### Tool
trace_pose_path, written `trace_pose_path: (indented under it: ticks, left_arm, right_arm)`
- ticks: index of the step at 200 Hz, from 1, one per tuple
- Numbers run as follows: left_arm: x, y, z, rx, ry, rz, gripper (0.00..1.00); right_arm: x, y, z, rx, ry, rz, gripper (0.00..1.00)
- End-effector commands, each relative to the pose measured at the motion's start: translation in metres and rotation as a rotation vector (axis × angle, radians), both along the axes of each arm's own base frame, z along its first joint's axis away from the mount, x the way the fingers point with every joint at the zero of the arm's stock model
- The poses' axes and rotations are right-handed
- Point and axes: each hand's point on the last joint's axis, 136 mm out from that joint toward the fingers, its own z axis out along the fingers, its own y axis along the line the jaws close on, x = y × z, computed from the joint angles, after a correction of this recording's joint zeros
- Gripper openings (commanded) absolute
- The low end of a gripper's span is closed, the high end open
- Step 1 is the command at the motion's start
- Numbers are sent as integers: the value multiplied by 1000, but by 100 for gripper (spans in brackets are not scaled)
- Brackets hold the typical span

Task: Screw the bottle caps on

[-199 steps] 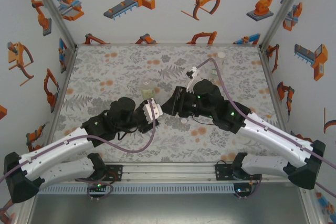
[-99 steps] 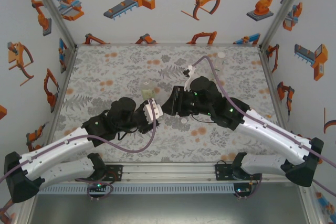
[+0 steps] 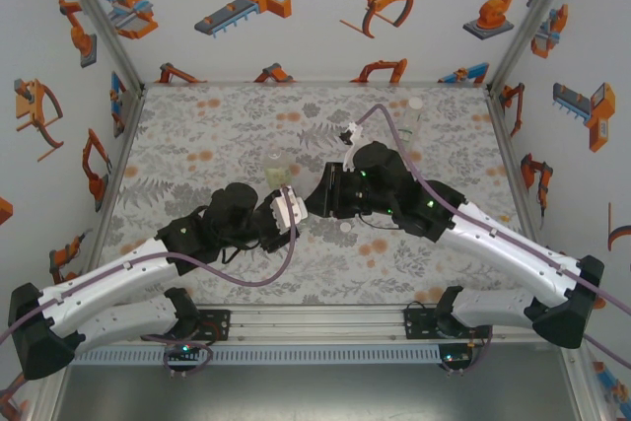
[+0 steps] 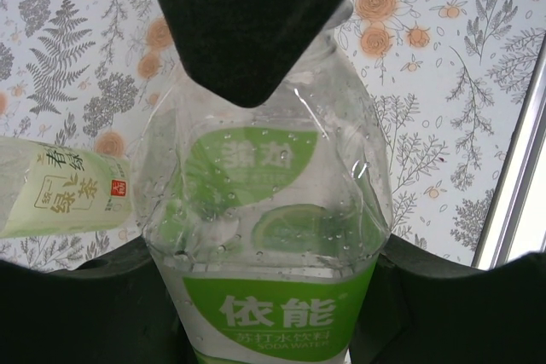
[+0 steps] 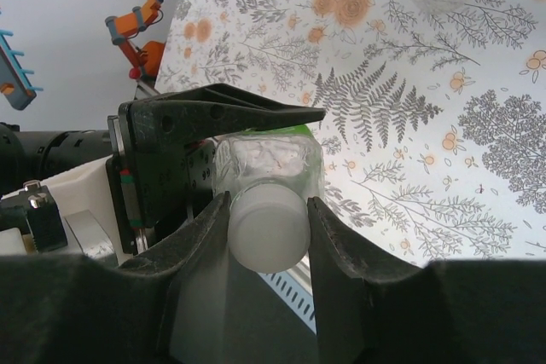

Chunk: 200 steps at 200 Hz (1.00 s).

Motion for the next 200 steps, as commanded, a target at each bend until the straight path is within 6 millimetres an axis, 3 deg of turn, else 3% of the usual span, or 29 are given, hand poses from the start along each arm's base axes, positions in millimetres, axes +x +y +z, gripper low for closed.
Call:
trace_pose_path:
  ticks: [1, 16, 40, 81, 112, 168, 200]
  left_arm:
    - [3, 1, 16, -31, -25, 22, 39]
    - [2, 3, 18, -42, -25, 28, 66]
    - [1, 11, 23, -64, -38, 49, 80]
    - [-2, 24, 28, -73, -51, 74, 82]
    - [-5, 30, 28, -74, -41, 87, 82]
    - [-10, 40, 31, -109, -27, 107, 82]
    - [-12, 46, 32, -119, -22, 117, 82]
  right_arm:
    - [4, -4, 16, 1, -44, 3, 21]
    - [11, -12, 16, -30, -60, -10, 19]
    - [29, -34, 9, -113, -84, -46, 16]
    - [73, -85, -8, -317, -125, -110, 14]
    - [116, -107, -21, -499, -160, -117, 14]
    - [204, -117, -62, -685, -153, -119, 14]
    - [250, -115, -79, -682, -162, -138, 13]
